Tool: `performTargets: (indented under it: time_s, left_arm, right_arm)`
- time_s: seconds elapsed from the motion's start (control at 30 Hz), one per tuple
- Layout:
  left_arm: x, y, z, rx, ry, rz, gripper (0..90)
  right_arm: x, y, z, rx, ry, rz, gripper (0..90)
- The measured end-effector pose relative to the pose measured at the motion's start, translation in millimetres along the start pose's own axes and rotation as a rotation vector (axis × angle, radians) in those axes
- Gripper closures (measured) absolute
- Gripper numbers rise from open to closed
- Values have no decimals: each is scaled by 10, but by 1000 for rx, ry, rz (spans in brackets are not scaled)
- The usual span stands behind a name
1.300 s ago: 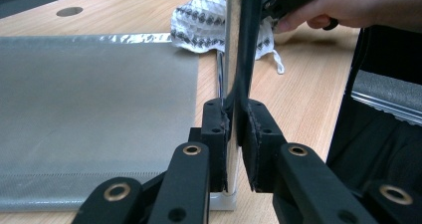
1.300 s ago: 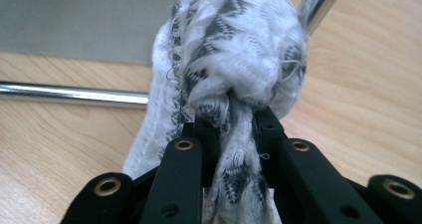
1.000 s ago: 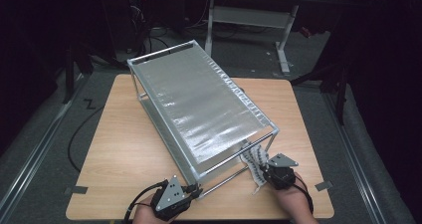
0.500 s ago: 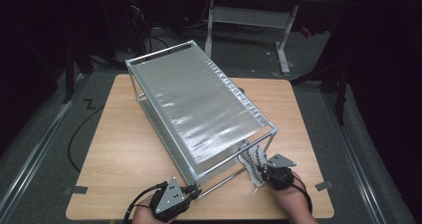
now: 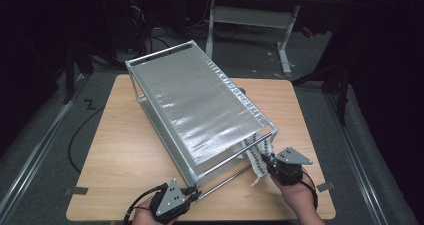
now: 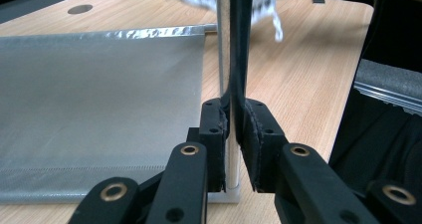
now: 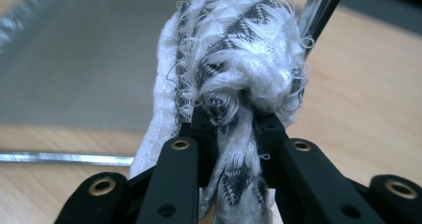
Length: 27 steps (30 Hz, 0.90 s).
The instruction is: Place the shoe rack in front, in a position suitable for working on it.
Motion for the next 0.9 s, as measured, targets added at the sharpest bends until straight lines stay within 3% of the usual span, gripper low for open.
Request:
performTargets:
  time_s: [0.17,0.27,0.6,0.77,0.9]
  left_arm:
    - [4,-8,5,0,-6,16,794]
    - [4,-15,4,4,-2,22,794]
    - [0,-18,0,5,4,15,794]
    - [3,-20,-7,14,4,19,793]
    - [4,-18,-6,15,5,21,794]
  right_arm:
    - [263,-218,31,-29,-33,-98,762]
    - [356,-312,41,-45,-42,-126,761]
    - [242,-233,26,-49,-55,-79,764]
    - [97,-123,0,-30,-47,-24,765]
    - [-69,10,-29,-26,-53,53,766]
Point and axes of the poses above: each handheld gripper's, and its own axes: y roughly forward along the jaws, x roughly out of its top, z roughly to its left, the point moved 7 cm from there along y, roughly forward along the jaws, and after that the axes turned 15 degrees about x, right-handed, at the moved point
